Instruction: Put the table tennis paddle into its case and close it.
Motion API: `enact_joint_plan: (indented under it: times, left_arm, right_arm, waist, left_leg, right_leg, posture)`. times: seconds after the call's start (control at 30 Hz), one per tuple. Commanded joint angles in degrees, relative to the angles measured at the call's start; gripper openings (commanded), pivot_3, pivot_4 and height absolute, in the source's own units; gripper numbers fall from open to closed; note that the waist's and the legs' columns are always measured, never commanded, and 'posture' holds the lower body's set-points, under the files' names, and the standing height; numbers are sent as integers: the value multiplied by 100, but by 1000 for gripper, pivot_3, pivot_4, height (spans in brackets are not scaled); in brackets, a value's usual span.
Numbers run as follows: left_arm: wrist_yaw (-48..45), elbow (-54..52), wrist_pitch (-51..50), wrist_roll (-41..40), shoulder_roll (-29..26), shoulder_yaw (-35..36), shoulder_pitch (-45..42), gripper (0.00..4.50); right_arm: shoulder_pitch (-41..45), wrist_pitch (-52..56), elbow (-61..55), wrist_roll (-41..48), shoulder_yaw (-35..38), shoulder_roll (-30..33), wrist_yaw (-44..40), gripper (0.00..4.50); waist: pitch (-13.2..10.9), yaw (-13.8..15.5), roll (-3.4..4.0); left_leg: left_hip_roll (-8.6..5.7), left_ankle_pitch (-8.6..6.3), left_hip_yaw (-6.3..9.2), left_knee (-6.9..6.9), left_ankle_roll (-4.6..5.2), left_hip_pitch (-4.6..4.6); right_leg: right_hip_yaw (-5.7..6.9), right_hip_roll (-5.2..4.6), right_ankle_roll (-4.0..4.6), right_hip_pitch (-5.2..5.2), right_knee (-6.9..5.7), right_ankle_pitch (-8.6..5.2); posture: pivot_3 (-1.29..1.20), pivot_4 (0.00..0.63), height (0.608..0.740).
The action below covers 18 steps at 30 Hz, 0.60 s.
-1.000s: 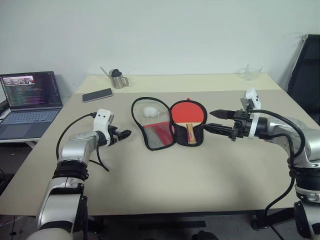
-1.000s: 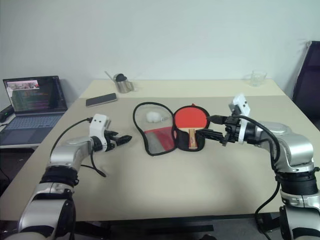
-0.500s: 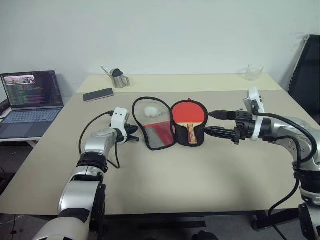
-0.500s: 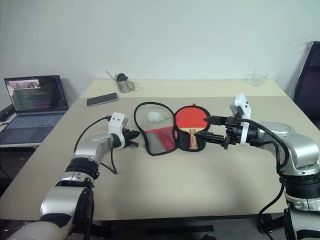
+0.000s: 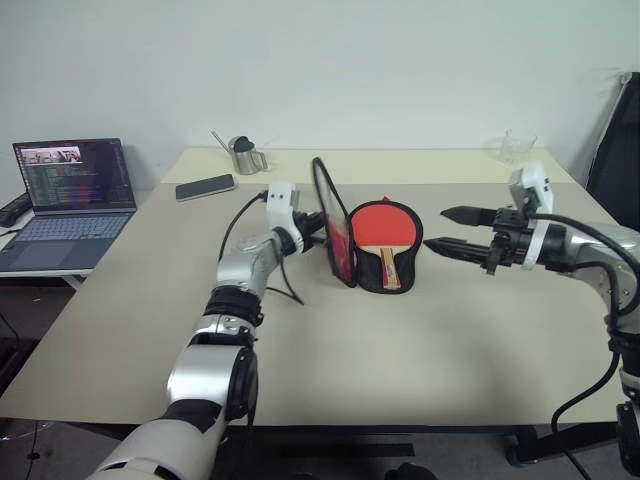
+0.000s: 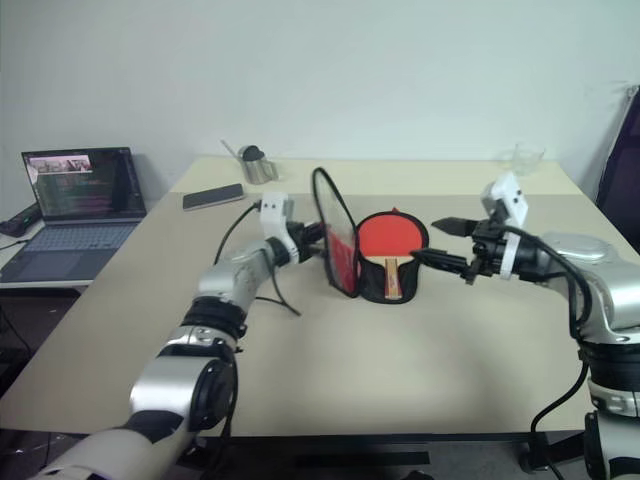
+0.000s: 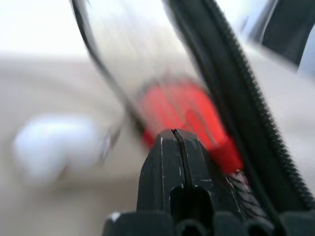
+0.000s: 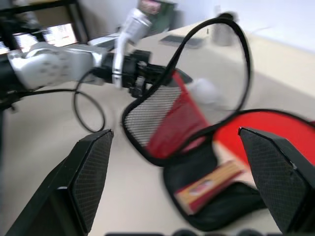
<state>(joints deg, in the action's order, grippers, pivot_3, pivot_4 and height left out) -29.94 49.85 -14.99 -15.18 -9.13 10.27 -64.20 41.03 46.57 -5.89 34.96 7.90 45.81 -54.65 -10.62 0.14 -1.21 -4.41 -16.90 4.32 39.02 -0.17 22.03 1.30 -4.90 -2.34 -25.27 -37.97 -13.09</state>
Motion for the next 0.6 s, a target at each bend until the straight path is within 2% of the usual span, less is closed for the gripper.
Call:
enact_joint_plan:
  times: [0.03,0.13,0.27,0.33,0.43,0.6]
  left_arm:
    - [288,270,417,-98,459,90,-500,19]
    - [912,892,713,318,761,-125,-687,19]
    - [1086,1446,962,707,1215,-484,-735,19]
    - [1476,1712,976,1066,1299,-739,-704,19]
    - [1862,1943,1011,1180,1365,-735,-675,19]
    - [1823,2049,1219,1377,1442,-857,-649,19]
  right_arm:
    - [66,-128,-116,18,245,136,57,4500]
    - [-11,-80,-195,50,330,159,187,4500]
    - [-184,7,-413,143,409,144,311,4500]
    - [-256,71,-557,202,442,126,371,4500]
    - [-307,138,-661,289,490,109,459,4500]
    - [-417,159,-754,369,467,101,566,4500]
  waist:
    - [-1,5,-2]
    - [-1,-3,-2]
    - [-2,-5,-4]
    - [-2,-6,-4]
    - [-3,-16,-6]
    - [-3,12,-6]
  left_leg:
    - [0,0,-1,-1,0,0]
    - [0,0,-8,-2,1,0]
    - [1,0,-16,-5,1,-5]
    - [0,0,-18,-4,1,-5]
    - [1,0,-21,-5,1,-7]
    - [-1,0,-20,-3,2,-9]
  right_leg:
    - [0,0,0,1,2,0]
    - [-3,-1,-3,1,5,2]
    - [-8,0,-4,0,0,3]
    - [-9,0,-5,-1,-1,3]
    - [-15,1,-6,-1,-3,4]
    - [-16,1,-11,0,-3,6]
  posture:
    - [0,150,740]
    - [0,150,740]
    - [0,150,740]
    - [0,150,740]
    - [0,150,740]
    - [0,150,740]
